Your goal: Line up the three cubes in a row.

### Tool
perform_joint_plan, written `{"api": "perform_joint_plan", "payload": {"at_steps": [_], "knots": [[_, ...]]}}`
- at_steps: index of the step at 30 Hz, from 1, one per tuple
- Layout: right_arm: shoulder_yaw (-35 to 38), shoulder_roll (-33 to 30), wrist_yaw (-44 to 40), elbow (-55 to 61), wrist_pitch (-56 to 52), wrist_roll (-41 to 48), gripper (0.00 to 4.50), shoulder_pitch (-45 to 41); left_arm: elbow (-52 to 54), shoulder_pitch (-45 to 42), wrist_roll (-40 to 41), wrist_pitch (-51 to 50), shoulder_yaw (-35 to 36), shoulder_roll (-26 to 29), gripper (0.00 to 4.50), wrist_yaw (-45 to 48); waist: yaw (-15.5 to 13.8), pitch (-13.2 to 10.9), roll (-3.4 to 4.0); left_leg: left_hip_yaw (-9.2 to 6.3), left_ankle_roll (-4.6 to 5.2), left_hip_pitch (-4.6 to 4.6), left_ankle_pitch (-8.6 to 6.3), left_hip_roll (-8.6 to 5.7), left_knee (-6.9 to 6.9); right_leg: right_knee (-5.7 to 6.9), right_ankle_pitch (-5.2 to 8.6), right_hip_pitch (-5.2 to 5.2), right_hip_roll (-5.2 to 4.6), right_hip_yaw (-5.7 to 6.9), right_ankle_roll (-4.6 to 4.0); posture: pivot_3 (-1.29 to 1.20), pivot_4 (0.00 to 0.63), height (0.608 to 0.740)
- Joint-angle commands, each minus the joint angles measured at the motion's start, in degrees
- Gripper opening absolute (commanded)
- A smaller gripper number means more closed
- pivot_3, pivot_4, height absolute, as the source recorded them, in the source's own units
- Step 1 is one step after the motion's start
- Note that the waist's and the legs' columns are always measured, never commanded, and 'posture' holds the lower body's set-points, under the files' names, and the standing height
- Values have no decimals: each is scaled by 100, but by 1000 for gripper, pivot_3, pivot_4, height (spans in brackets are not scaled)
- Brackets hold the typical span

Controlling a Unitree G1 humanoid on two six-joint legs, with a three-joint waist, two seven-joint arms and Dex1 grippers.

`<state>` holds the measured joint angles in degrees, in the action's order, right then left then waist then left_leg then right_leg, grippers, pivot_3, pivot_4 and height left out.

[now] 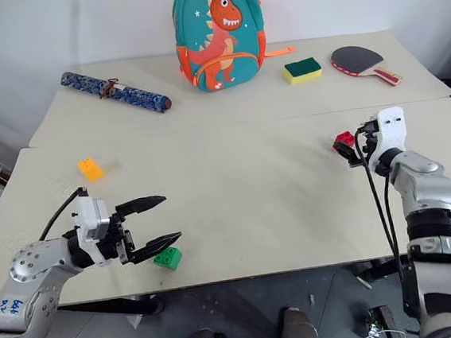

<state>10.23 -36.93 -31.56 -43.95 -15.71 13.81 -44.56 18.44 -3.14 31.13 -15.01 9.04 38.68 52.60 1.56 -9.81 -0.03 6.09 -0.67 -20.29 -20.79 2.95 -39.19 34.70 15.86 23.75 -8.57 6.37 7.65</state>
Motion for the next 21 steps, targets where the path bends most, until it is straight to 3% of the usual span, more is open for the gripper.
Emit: {"api": "perform_joint_plan", "payload": {"at_steps": [1,4,10,11,16,21], "knots": [[-109,47,-280,-678,476,-227,4500,-346,334,2,26,-26,64,-3,4440,-99,9,0,0,0,0,0,0,0,0,-1,0,0,0,0,0,0,150,740],[-147,84,-285,-1173,749,-380,3843,-608,392,-11,36,-77,85,6,4500,-154,21,-3,5,1,-1,1,0,1,0,1,0,0,0,-1,0,0,150,740],[-150,100,-538,-1580,1016,-471,1857,-914,393,-26,59,-115,145,42,4500,-191,23,-4,8,1,-1,0,1,1,0,0,0,0,0,0,1,0,150,740],[-209,100,-988,-1407,1150,-421,1491,-889,377,-27,51,-105,150,41,4500,-192,22,-4,8,1,-1,0,1,1,0,1,0,0,1,0,1,0,150,740],[-753,122,-3837,328,1521,113,1477,-330,331,-48,13,-74,119,24,4500,-190,16,-7,11,-2,-2,0,1,2,1,0,-1,0,1,0,2,0,150,740],[-1510,57,-5041,2222,514,393,1477,253,284,-39,4,-53,107,21,4500,-159,2,-6,11,-5,-4,1,-1,3,-1,5,-3,0,1,3,6,0,150,740]]}}
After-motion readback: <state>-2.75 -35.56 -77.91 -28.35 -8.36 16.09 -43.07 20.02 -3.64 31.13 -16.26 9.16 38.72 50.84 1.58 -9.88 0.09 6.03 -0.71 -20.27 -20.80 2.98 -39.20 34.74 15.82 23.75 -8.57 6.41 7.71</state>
